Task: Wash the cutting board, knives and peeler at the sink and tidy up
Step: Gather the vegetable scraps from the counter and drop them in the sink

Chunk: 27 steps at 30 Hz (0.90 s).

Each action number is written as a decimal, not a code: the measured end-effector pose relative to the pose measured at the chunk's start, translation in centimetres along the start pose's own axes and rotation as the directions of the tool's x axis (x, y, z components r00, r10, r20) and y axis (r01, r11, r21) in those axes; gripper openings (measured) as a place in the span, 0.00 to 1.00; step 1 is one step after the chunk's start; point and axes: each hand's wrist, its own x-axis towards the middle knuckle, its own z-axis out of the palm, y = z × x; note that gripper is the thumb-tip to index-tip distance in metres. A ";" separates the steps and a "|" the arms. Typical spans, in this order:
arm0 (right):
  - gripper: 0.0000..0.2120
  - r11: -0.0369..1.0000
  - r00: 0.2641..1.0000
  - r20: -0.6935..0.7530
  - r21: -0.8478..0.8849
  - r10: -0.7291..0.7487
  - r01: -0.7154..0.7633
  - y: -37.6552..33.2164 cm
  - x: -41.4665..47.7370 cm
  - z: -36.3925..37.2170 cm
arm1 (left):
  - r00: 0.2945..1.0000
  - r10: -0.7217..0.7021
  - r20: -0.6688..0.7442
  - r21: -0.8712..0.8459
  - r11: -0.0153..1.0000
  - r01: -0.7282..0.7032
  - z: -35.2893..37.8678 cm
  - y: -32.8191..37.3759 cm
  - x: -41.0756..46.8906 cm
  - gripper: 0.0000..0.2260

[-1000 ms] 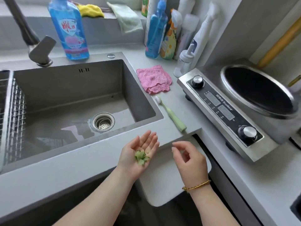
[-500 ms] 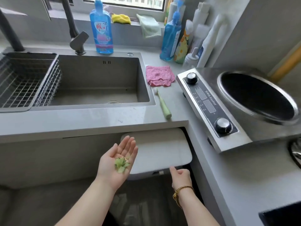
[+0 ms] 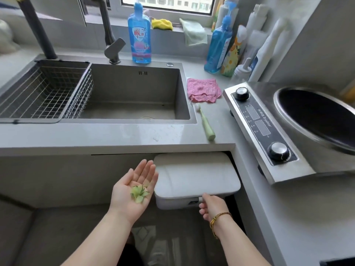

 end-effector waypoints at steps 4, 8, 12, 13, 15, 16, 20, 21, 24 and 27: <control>0.11 0.986 0.987 -0.009 0.047 -0.158 0.158 -1.3 -1.6 -0.3 | 0.997 0.025 -0.073 -0.053 0.998 -0.029 -0.9 0.6 0.7 0.23; 0.10 0.966 0.971 -0.006 0.101 -0.240 0.240 -4.0 -2.6 -0.2 | 0.992 -0.018 -0.122 -0.059 0.998 0.011 -1.5 -0.6 1.9 0.16; 0.11 0.951 0.955 -0.001 0.093 -0.296 0.294 -5.9 -2.3 0.0 | 0.982 -0.032 -0.184 -0.054 0.998 0.023 -1.7 -1.4 3.1 0.16; 0.12 0.948 0.952 0.002 0.093 -0.306 0.305 -6.2 -2.2 0.0 | 0.979 -0.033 -0.203 -0.045 0.999 0.025 -1.7 -1.4 3.3 0.16; 0.12 0.942 0.946 0.012 0.097 -0.323 0.320 -6.7 -1.9 0.1 | 0.969 -0.051 -0.243 -0.014 0.999 0.049 -1.9 -1.7 3.7 0.17; 0.12 0.940 0.944 0.017 0.097 -0.329 0.326 -7.0 -1.8 0.1 | 0.963 -0.065 -0.263 0.012 0.997 0.071 -1.9 -2.0 3.8 0.17; 0.12 0.936 0.939 0.009 0.086 -0.344 0.342 -7.3 -1.7 0.2 | 0.943 -0.142 -0.300 0.122 0.975 0.186 -1.4 -4.1 4.7 0.19; 0.12 0.935 0.938 0.006 0.084 -0.347 0.346 -7.3 -1.7 0.2 | 0.939 -0.161 -0.303 0.141 0.967 0.212 -1.1 -4.6 5.1 0.19; 0.12 0.931 0.934 0.009 0.082 -0.358 0.356 -7.3 -1.7 0.2 | 0.931 -0.183 -0.314 0.201 0.946 0.254 -0.2 -5.9 6.1 0.20; 0.11 0.934 0.936 0.024 0.084 -0.350 0.347 -7.3 -1.5 0.0 | 0.934 -0.211 -0.289 0.282 0.914 0.294 1.1 -7.0 6.8 0.22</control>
